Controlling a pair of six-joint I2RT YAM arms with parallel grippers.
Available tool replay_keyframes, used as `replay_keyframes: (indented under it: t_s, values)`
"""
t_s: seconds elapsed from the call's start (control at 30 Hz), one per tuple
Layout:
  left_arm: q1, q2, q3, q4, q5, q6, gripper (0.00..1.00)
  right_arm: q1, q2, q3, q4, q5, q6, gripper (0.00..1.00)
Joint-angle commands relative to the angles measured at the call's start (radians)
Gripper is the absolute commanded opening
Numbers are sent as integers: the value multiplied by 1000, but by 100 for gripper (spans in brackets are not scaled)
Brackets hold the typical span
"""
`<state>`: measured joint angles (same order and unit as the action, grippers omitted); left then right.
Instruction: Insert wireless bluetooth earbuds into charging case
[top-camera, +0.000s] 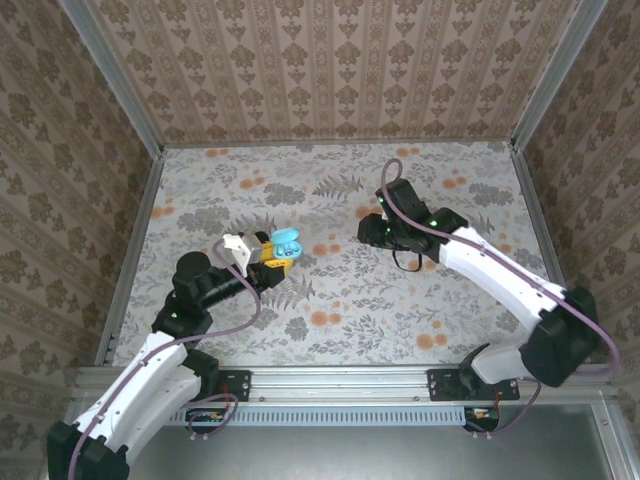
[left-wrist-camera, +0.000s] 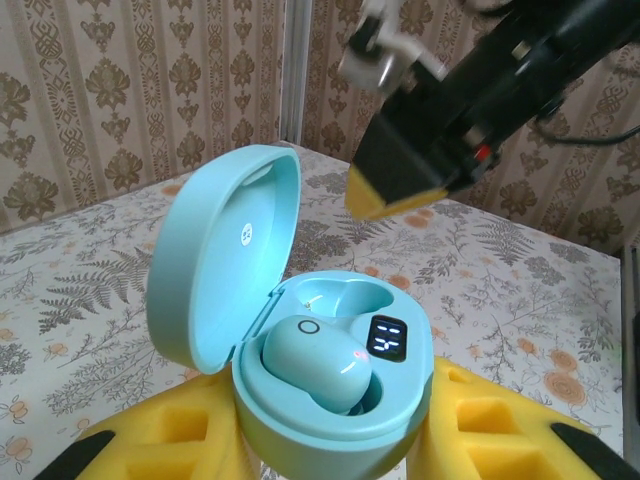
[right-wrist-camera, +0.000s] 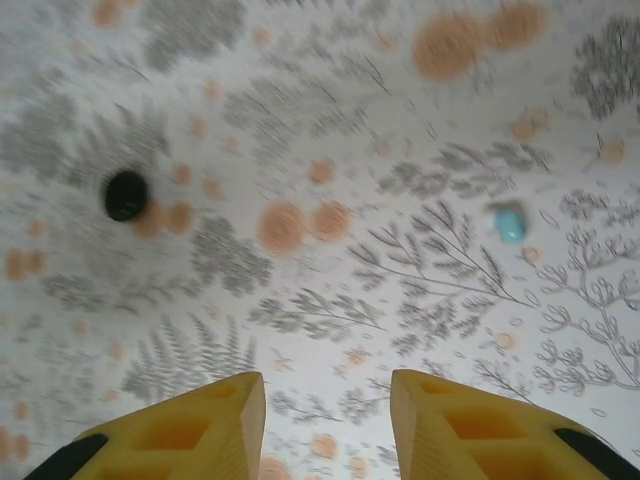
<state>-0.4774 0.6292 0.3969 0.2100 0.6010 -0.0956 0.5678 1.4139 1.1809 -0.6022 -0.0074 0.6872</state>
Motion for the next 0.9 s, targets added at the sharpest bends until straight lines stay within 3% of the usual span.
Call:
replay_keyframes:
  t_s: [0.0, 0.4, 0.87]
  values:
    - [-7, -2, 13, 8, 0, -1, 28, -37, 91, -11, -69, -63, -69, 39]
    - [-12, 19, 14, 6, -7, 13, 28, -209, 334, 72, -58, -138, -192, 39]
    - [-15, 34, 29, -14, -3, 35, 28, -249, 570, 244, -86, -78, -224, 23]
